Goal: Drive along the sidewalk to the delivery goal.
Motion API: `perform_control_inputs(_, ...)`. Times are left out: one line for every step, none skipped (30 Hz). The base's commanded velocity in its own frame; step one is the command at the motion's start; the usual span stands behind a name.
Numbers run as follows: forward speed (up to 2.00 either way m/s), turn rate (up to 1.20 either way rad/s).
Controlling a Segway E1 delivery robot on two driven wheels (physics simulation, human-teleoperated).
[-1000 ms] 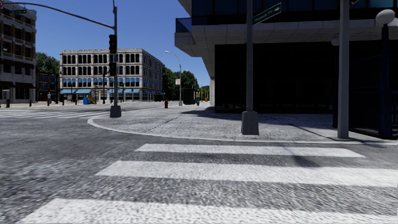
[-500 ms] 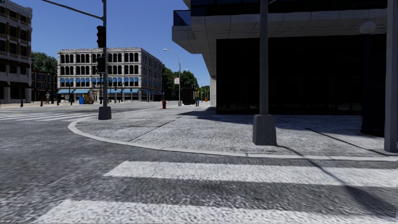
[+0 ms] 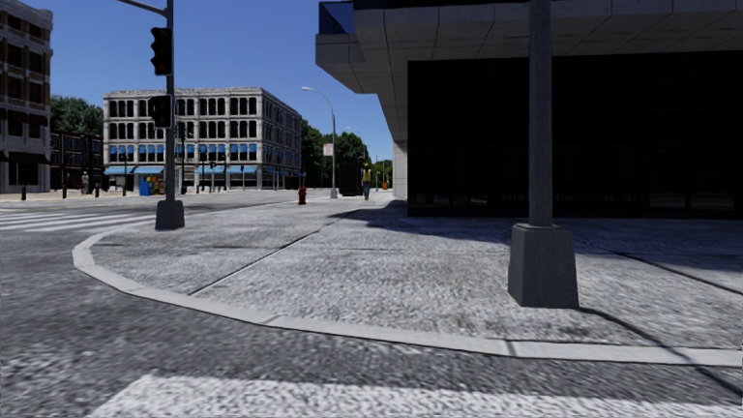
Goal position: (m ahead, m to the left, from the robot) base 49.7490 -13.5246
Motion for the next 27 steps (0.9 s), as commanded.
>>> perform_control_inputs(2.0, 0.03)
perform_control_inputs(2.0, 0.1)
perform_control_inputs(2.0, 0.17)
perform_control_inputs(2.0, 0.17)
perform_control_inputs(2.0, 0.2)
perform_control_inputs(2.0, 0.2)
perform_control_inputs(2.0, 0.2)
perform_control_inputs(2.0, 0.15)
perform_control_inputs(2.0, 0.1)
perform_control_inputs(2.0, 0.07)
perform_control_inputs(2.0, 0.07)
perform_control_inputs(2.0, 0.04)
perform_control_inputs(2.0, 0.03)
perform_control_inputs(2.0, 0.04)
perform_control_inputs(2.0, 0.04)
perform_control_inputs(2.0, 0.17)
perform_control_inputs(2.0, 0.25)
perform_control_inputs(2.0, 0.25)
perform_control_inputs(2.0, 0.28)
perform_control_inputs(2.0, 0.29)
perform_control_inputs(2.0, 0.29)
perform_control_inputs(2.0, 0.29)
perform_control_inputs(2.0, 0.29)
perform_control_inputs(2.0, 0.29)
perform_control_inputs(2.0, 0.29)
perform_control_inputs(2.0, 0.24)
perform_control_inputs(2.0, 0.17)
